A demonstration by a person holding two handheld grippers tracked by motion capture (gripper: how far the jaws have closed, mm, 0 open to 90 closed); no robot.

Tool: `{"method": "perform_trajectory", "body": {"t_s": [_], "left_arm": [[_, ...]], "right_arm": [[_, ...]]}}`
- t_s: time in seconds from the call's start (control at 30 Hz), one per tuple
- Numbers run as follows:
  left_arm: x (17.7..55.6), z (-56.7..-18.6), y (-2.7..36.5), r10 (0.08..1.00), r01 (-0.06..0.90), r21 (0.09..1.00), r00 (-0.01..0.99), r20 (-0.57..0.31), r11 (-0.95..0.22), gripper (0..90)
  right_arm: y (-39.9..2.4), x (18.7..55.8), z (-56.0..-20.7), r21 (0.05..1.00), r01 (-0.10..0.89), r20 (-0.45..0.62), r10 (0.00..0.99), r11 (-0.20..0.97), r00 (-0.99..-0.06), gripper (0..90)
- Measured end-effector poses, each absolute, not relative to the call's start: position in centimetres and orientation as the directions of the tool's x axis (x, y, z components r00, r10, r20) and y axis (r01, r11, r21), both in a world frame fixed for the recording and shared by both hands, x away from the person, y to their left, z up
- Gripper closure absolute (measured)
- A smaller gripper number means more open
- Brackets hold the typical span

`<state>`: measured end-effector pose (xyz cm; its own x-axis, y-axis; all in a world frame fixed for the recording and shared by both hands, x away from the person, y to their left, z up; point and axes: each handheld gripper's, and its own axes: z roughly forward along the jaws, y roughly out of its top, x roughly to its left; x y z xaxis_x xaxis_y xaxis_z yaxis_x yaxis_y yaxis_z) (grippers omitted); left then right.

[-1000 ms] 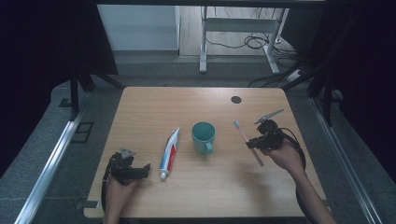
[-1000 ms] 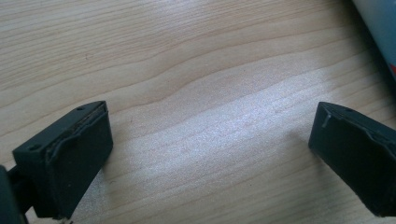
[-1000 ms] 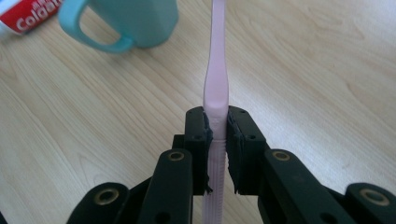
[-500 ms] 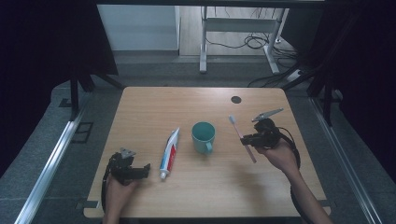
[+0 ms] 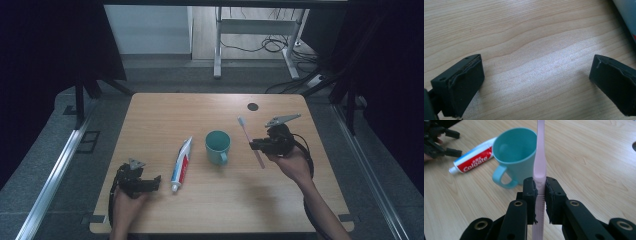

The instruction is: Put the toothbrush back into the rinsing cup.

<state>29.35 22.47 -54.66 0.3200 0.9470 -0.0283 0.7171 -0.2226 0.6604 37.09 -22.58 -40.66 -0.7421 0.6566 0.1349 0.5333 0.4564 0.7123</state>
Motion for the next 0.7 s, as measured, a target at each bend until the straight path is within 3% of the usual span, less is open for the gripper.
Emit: {"method": "perform_trajectory", "body": {"t_s": [0.7], "left_arm": [[29.3,-54.6,22.5,0.946,0.718,0.658,0.323,-0.026,-0.228,0.0]], "right_arm": [[-20.1,38.4,-39.6,0.767,0.478,0.105,0.651,0.428,-0.752,78.9]]}}
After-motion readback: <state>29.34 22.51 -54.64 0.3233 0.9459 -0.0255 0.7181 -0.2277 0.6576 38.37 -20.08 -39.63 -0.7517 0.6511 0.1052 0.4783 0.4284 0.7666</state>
